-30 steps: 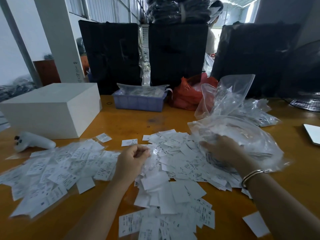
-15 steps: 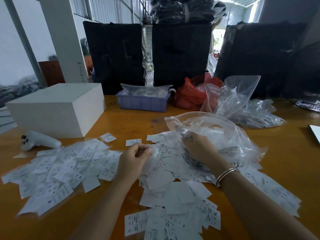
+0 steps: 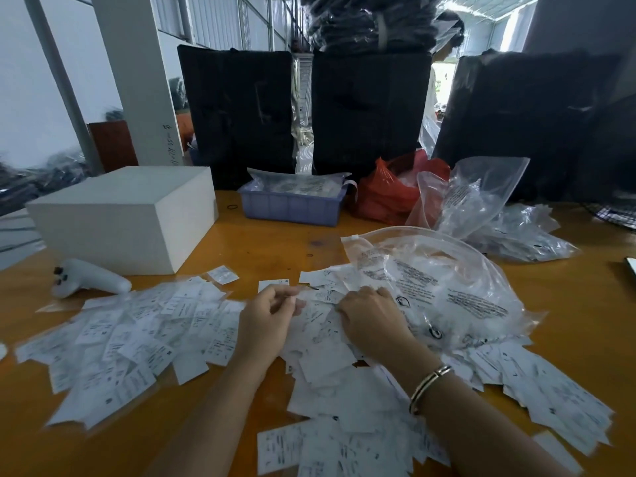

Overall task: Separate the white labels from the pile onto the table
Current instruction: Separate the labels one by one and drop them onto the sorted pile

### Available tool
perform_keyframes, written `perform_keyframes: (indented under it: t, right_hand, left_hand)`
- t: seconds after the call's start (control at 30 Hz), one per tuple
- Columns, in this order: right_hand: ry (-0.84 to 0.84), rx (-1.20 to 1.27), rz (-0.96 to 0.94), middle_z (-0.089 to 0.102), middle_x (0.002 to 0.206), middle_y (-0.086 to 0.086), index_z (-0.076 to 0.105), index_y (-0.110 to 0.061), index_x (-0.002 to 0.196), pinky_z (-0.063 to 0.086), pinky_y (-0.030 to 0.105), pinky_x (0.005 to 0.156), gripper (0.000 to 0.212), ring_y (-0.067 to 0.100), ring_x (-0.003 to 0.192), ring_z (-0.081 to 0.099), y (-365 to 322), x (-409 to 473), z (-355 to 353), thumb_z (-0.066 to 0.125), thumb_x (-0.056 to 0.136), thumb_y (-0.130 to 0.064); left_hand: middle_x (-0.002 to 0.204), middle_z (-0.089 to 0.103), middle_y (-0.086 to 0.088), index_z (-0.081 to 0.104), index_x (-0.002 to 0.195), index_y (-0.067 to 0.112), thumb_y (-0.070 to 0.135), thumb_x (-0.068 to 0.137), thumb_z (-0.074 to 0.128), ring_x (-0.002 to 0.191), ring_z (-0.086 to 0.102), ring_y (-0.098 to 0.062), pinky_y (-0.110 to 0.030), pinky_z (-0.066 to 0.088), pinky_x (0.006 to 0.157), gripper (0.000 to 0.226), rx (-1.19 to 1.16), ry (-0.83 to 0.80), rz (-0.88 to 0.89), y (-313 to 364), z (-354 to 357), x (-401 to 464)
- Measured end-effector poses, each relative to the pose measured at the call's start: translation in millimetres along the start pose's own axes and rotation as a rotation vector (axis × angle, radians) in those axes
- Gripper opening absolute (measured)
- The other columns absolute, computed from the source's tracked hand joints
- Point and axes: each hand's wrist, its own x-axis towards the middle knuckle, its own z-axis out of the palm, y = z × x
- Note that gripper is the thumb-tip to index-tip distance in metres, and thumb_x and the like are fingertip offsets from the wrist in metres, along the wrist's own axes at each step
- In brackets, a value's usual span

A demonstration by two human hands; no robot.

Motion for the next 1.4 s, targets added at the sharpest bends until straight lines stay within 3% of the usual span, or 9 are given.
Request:
perform_keyframes:
  t: [0.23, 0.4, 0.57, 0.7, 0.8, 0.9, 1.1, 1.2, 1.4]
  right_hand:
    - [0.004, -0.003, 0.122, 0.06, 0.111, 0.005, 0.063, -0.012, 0.107, 0.034, 0.035, 0.093, 0.031, 0.024, 0.108, 0.049, 2.3, 1.1, 8.8, 0.037, 0.099, -0.025]
    - [0.047, -0.017, 0.085, 0.059, 0.107, 0.004, 0.066, -0.012, 0.103, 0.034, 0.034, 0.09, 0.027, 0.023, 0.103, 0.049, 0.3, -0.7, 9.5, 0.039, 0.099, -0.016]
    - [0.077, 0.006, 0.111, 0.065, 0.103, 0.005, 0.059, -0.013, 0.106, 0.035, 0.033, 0.093, 0.022, 0.024, 0.103, 0.054, -3.9, -1.3, 9.0, 0.04, 0.095, -0.008]
    - [0.199, 0.096, 0.053, 0.068, 0.095, 0.006, 0.048, -0.017, 0.121, 0.033, 0.033, 0.085, 0.037, 0.025, 0.09, 0.057, -5.0, -7.6, 4.7, 0.044, 0.088, 0.0]
    - [0.367, 0.488, 0.154, 0.058, 0.088, -0.003, 0.055, -0.02, 0.12, 0.034, 0.023, 0.073, 0.038, 0.013, 0.081, 0.049, -5.4, -14.1, 2.0, 0.047, 0.089, 0.0]
    - [0.444, 0.936, 0.252, 0.057, 0.092, -0.014, 0.063, -0.03, 0.096, 0.041, 0.007, 0.075, 0.035, -0.005, 0.085, 0.054, -5.0, -16.8, 0.9, 0.057, 0.087, 0.003]
    - [0.428, 1.404, 0.281, 0.061, 0.095, -0.006, 0.073, -0.034, 0.06, 0.049, 0.017, 0.075, 0.046, 0.002, 0.088, 0.06, -5.4, -19.2, -0.4, 0.066, 0.08, 0.007]
    - [0.373, 1.483, 0.305, 0.072, 0.077, -0.004, 0.076, -0.031, 0.067, 0.051, 0.016, 0.068, 0.048, 0.009, 0.075, 0.068, -5.0, -19.5, -1.2, 0.058, 0.085, 0.01]
    - [0.243, 1.677, 0.283, 0.07, 0.11, -0.006, 0.076, -0.024, 0.098, 0.05, 0.027, 0.087, 0.035, 0.013, 0.106, 0.063, -3.5, -23.4, -0.3, 0.049, 0.092, -0.003]
  left_hand:
    - [0.093, 0.068, 0.008, 0.066, 0.101, 0.026, 0.027, 0.093, 0.057, 0.074, 0.059, -0.007, -0.023, 0.052, 0.061, 0.012, 0.506, 0.118, 0.001, -15.8, -21.2, 9.7]
    - [0.08, 0.071, 0.004, 0.068, 0.095, 0.024, 0.03, 0.094, 0.057, 0.073, 0.061, -0.011, -0.04, 0.035, 0.109, 0.012, 0.682, 0.257, 0.052, -14.2, -26.5, 9.1]
    - [0.087, 0.065, 0.022, 0.064, 0.098, 0.025, 0.016, 0.094, 0.057, 0.077, 0.061, 0.009, -0.006, 0.049, 0.061, 0.012, 0.296, -0.059, 0.178, 3.1, -7.0, -3.9]
    - [0.09, 0.072, 0.016, 0.063, 0.098, 0.027, 0.015, 0.093, 0.057, 0.083, 0.065, 0.008, -0.006, 0.048, 0.063, 0.014, -0.041, -0.173, 0.025, 10.4, 5.0, -8.9]
    - [0.089, 0.074, 0.013, 0.063, 0.099, 0.028, 0.021, 0.089, 0.063, 0.08, 0.067, 0.005, -0.006, 0.048, 0.06, 0.012, -0.18, -0.198, -0.071, 13.2, 6.3, -7.9]
    - [0.088, 0.074, 0.009, 0.064, 0.096, 0.027, 0.023, 0.084, 0.069, 0.079, 0.068, 0.002, -0.007, 0.048, 0.06, 0.014, -0.244, -0.198, -0.113, 14.4, 6.5, -7.7]
    - [0.078, 0.073, 0.008, 0.07, 0.091, 0.021, 0.014, 0.089, 0.064, 0.073, 0.066, 0.002, -0.006, 0.047, 0.06, 0.01, -0.248, -0.163, -0.062, 13.3, 5.6, -8.9]
    - [0.078, 0.072, 0.014, 0.072, 0.092, 0.02, 0.014, 0.091, 0.061, 0.074, 0.066, 0.004, -0.007, 0.047, 0.06, 0.012, -0.258, -0.171, -0.038, 13.4, 5.8, -9.7]
    - [0.079, 0.073, 0.014, 0.073, 0.093, 0.023, 0.018, 0.092, 0.06, 0.077, 0.067, 0.002, -0.008, 0.049, 0.062, 0.014, -0.296, -0.164, -0.07, 12.6, 5.7, -9.6]
